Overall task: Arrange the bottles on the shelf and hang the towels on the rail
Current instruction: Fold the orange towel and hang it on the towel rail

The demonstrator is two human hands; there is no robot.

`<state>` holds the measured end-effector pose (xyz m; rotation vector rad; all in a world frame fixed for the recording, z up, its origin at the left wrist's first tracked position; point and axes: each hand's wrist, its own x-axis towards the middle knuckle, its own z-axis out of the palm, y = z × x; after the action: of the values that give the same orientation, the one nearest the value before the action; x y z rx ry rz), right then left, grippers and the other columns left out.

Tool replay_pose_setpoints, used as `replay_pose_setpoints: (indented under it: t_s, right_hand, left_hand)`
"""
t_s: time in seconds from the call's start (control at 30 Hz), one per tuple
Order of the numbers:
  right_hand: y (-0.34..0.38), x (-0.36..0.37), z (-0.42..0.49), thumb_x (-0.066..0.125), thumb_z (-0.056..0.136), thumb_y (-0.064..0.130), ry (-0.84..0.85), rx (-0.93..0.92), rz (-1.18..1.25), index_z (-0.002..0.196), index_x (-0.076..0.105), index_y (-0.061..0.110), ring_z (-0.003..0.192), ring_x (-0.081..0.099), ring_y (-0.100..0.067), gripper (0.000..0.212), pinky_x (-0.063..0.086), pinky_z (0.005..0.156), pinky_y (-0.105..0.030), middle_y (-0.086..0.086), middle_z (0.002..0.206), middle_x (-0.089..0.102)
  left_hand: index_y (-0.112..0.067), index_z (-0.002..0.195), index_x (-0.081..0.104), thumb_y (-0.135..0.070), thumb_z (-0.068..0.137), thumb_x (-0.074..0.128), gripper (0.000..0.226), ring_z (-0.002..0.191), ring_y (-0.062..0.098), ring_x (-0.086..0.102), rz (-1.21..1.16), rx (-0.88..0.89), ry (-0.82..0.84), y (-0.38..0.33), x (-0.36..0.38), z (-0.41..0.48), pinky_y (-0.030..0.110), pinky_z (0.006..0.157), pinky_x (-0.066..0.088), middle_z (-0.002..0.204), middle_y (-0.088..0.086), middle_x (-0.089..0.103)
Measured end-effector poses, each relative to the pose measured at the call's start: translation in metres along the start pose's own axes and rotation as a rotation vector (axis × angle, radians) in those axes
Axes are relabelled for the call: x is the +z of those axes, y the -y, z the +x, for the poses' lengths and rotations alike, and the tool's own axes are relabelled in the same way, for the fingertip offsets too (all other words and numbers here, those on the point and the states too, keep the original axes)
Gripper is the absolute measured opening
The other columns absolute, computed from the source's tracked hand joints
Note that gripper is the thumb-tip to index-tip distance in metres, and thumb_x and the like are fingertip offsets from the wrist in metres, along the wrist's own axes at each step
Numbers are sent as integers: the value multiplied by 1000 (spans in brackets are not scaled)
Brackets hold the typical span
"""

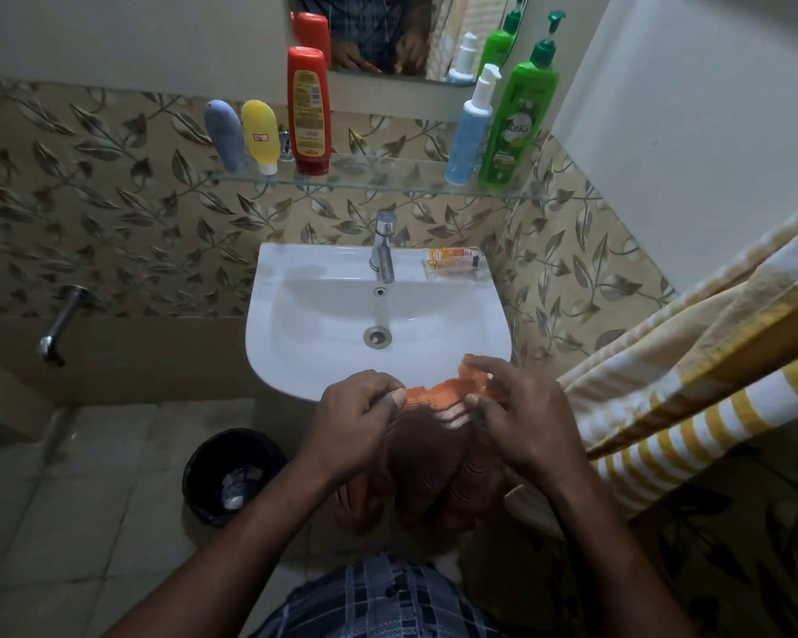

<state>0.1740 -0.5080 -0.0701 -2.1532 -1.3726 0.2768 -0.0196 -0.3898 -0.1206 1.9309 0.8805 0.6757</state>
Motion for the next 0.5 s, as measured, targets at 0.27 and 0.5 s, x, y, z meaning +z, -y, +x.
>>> replay_pose_setpoints:
  t_s: [0.27, 0.5]
  right_hand:
    - [16, 19, 0, 76, 88, 19, 331, -49, 136, 112, 79, 32, 95, 70, 0, 27, 49, 82, -19, 13, 103, 80]
    - [6, 16, 0, 81, 85, 28, 237, 28, 89, 87, 75, 28, 80, 69, -4, 6, 54, 74, -31, 11, 82, 76]
  left_hand:
    - [-23, 98, 76, -36, 96, 58, 22, 79, 12, 60, 157, 219, 155, -8, 2, -3, 31, 70, 46, 80, -8, 61]
    - [-26, 102, 66, -38, 93, 64, 15, 83, 12, 67, 208, 195, 118, -12, -1, -12, 35, 73, 54, 91, -11, 72]
